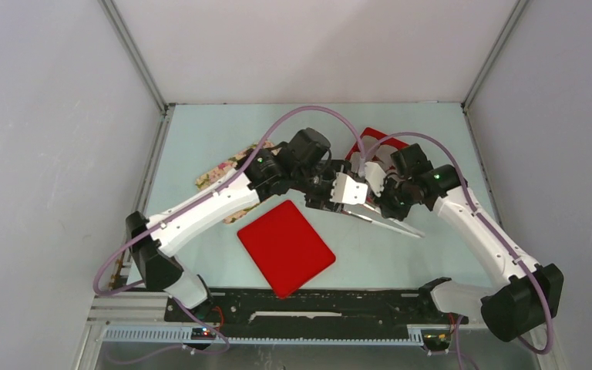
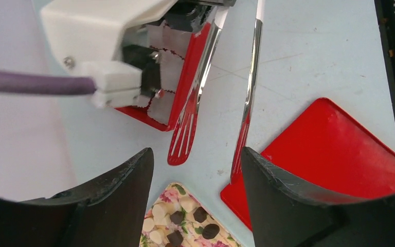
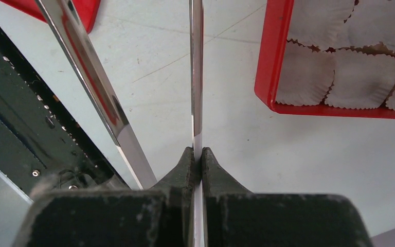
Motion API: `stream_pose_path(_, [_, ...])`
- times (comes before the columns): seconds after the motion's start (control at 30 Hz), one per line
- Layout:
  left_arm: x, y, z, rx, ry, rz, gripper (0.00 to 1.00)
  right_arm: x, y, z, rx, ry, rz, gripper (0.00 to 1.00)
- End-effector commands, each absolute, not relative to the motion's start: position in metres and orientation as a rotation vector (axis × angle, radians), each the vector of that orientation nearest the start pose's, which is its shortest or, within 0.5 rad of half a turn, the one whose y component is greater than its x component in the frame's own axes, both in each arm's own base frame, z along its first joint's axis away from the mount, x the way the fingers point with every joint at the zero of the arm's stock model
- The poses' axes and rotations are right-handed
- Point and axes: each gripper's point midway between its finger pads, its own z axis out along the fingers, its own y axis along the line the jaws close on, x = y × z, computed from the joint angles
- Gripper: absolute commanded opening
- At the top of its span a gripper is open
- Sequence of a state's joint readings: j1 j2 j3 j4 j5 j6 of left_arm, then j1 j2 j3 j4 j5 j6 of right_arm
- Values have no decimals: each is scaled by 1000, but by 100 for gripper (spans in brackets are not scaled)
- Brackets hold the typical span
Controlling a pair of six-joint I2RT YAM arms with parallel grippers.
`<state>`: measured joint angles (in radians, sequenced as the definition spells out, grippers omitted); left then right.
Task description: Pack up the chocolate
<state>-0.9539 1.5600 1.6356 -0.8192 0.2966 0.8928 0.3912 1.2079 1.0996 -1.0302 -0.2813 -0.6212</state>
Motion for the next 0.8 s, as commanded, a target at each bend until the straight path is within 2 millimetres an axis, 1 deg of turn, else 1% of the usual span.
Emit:
stream_pose_path(0.0, [225, -358, 251, 1994, 1253, -362, 68, 230, 125, 172, -1359, 2230, 284, 0])
stream_pose_path(0.13, [219, -355, 237, 2025, 1279, -380, 66, 228, 127, 175, -1358, 2221, 305, 0])
stream_pose_path(0.23, [217, -353, 222, 2042, 1297, -384, 64, 227, 130, 178, -1351, 2214, 330, 0])
stream_pose_path(0.3, [217, -352, 213, 2047, 1311, -379, 62, 227, 132, 180, -1352, 2208, 339, 0])
stream_pose_path(0.37, [218, -352, 206, 2053, 1318, -368, 57, 227, 133, 180, -1352, 2206, 349, 0])
stream_pose_path(0.43, [217, -353, 203, 2055, 1317, -370, 48, 226, 134, 181, -1353, 2200, 356, 0])
stream_pose_path(0.57, [210, -355, 203, 2072, 1308, -418, 22, 224, 136, 180, -1351, 2208, 382, 0])
stream_pose_path(0.67, [205, -354, 200, 2078, 1312, -448, 6, 216, 144, 182, -1341, 2204, 470, 0])
stream_pose_path(0.7, [203, -353, 198, 2078, 1313, -459, 1, 215, 146, 183, -1336, 2200, 499, 0])
stream_pose_path(0.73, [200, -352, 198, 2073, 1316, -474, 0, 213, 148, 185, -1330, 2192, 521, 3])
stream_pose_path(0.77, [197, -350, 195, 2073, 1320, -490, 0, 214, 149, 187, -1317, 2183, 533, 9])
